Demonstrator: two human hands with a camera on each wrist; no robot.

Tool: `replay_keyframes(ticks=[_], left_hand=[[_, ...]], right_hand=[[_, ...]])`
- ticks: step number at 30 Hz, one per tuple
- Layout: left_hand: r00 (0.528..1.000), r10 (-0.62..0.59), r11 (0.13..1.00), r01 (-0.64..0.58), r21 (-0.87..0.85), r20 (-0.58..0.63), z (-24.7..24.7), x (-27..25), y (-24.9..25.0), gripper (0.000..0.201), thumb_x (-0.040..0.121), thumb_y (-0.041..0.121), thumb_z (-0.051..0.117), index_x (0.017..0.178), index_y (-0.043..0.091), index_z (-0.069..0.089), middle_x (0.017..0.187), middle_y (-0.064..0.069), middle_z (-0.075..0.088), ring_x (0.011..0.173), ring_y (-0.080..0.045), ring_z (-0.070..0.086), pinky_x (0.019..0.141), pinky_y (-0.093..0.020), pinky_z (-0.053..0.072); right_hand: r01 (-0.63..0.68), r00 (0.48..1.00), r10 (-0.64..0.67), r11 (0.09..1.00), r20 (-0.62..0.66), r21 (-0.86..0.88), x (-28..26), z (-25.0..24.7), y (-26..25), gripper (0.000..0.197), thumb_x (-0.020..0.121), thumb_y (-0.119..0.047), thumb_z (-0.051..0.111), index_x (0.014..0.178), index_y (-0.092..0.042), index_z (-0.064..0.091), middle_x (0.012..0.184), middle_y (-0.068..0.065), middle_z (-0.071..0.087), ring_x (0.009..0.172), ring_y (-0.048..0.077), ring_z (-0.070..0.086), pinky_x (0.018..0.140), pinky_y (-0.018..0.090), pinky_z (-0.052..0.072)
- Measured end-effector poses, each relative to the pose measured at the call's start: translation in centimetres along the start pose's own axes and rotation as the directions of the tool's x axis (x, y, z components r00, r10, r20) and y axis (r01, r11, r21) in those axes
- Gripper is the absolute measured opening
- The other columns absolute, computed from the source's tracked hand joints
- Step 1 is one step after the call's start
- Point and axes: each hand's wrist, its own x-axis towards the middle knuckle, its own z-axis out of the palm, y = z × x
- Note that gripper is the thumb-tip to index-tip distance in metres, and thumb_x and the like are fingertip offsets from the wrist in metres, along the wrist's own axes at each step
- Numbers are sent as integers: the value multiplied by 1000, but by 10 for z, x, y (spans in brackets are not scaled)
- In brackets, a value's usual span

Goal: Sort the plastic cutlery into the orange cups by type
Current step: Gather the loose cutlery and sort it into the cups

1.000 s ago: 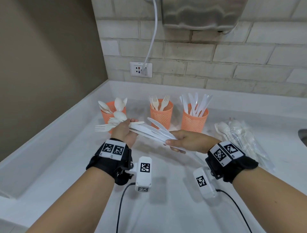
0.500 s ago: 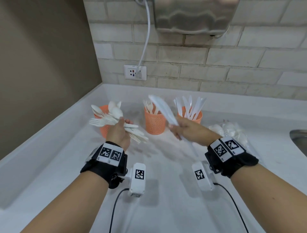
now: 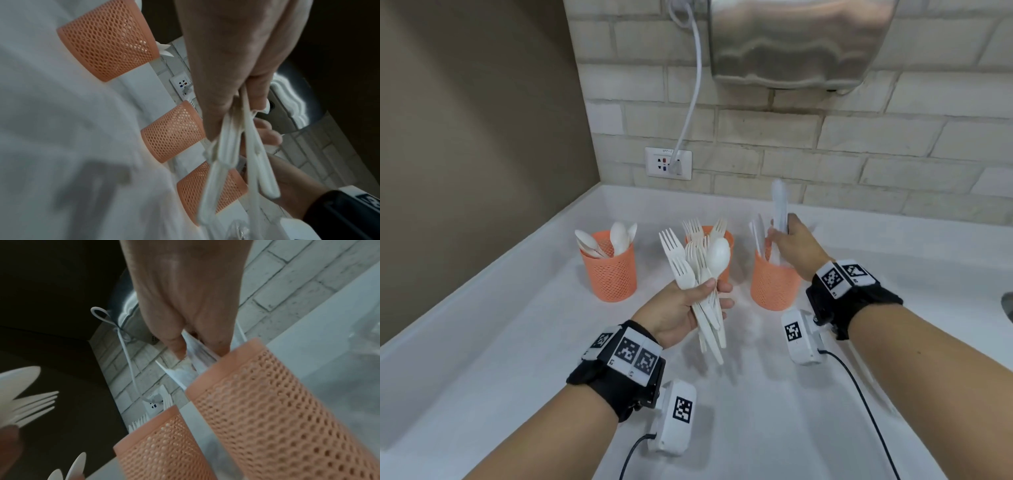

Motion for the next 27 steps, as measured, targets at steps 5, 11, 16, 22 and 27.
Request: replay_keyframes(ticks=[5,11,16,22,27], left_hand=[[999,-32,999,30,43,28,-2,3,-1,14,94,8,44,95,9,58,71,3,68,64,-12,67,61,-26,56],[1000,-2,999,3,43,-19,-3,10,-2,11,92,1,48,95,7,56,77,-4,60,59,-11,64,59,-26,55],[996,78,986,-71,148,-43,2,9,-4,25,87,-2,56,101,19,53,58,8,56,44,-8,48,46,-23,44],[982,112,991,-100,85,-150,1,5,-3,13,91,-2,47,91,9,54,67,-7,53,41,-11,48,43,-24,42],[998,46,998,-45,36,-40,-4,-3,2,21,95,6,39,104,5,58,62,-12,56,49,-17,52,49,-26,46]], right_hand=[[39,994,-43,998,-101,-42,-1,2,-3,58,87,-17,61,137,-6,34,134,17,41,120,27,48,101,38,43],[277,961,-278,959,5,62,-38,14,-43,8,90,-14,57,85,-13,63,75,0,58,65,9,51,59,14,41],[49,909,-137,973,393,225,-61,31,-48,26,90,3,39,84,1,64,68,5,59,55,10,55,51,17,45],[66,956,-143,956,257,287,-71,52,-43,26,83,-7,66,102,-12,47,84,2,47,73,12,51,61,17,44],[-151,835,-25,950,549,274,-78,62,-37,40,90,-33,57,113,0,53,83,11,61,66,21,57,76,33,50]])
